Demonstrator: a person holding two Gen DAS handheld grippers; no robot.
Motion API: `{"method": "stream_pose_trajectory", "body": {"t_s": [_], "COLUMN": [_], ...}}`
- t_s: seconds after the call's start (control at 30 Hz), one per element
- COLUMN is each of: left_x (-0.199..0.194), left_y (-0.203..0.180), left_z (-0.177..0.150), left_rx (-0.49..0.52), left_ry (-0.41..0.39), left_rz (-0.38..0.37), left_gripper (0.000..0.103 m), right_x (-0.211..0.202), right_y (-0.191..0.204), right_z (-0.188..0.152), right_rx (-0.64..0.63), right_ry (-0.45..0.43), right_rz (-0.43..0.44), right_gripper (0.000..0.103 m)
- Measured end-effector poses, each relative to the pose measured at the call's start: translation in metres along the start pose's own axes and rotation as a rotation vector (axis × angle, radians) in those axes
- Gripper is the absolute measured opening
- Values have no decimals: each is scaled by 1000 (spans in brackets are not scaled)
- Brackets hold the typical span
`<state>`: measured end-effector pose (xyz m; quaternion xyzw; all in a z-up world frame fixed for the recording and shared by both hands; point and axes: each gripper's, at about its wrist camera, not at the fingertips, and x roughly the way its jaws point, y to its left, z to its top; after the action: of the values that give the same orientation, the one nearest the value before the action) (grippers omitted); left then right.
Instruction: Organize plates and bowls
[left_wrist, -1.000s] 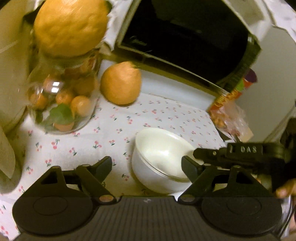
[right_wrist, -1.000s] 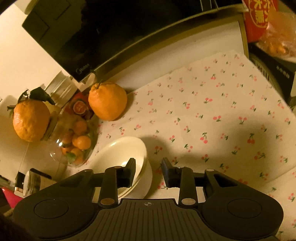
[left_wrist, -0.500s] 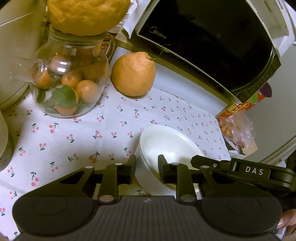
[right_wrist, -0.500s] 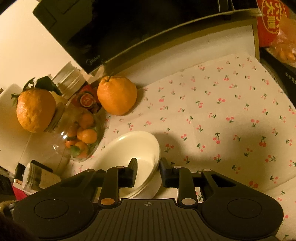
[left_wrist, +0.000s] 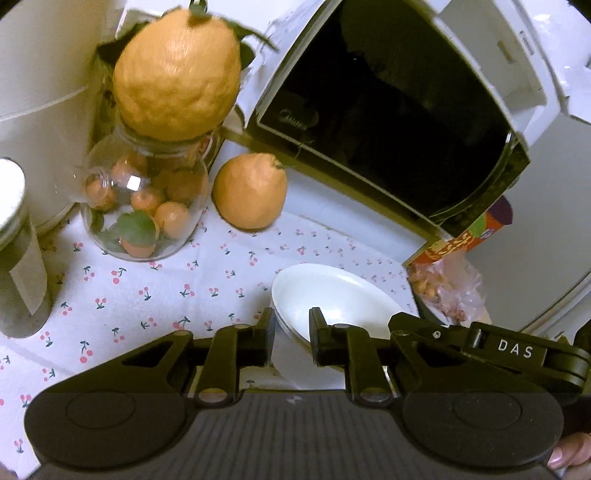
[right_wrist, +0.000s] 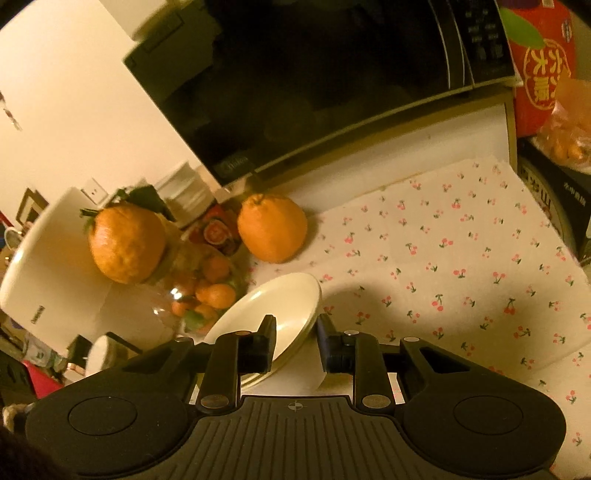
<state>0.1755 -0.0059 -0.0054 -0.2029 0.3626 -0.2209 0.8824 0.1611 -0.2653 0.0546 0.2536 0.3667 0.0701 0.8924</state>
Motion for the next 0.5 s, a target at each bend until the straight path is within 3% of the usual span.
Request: {"method": "stream_pose_trajectory", "body": {"t_s": [0.1, 0.5], "left_x": [-7, -35], "left_y": [-5, 2], "left_z": [-5, -45], "left_rx": [28, -22], "left_ry": [4, 43], "left_rz": [-2, -12], "left_gripper": [16, 16], "right_x": [-13, -50], "right_y": [4, 9], "right_z": [-3, -42], "right_rx": [-9, -33], "right_ry": [-18, -9], "right_rz": [4, 15], "right_gripper": [24, 24]}}
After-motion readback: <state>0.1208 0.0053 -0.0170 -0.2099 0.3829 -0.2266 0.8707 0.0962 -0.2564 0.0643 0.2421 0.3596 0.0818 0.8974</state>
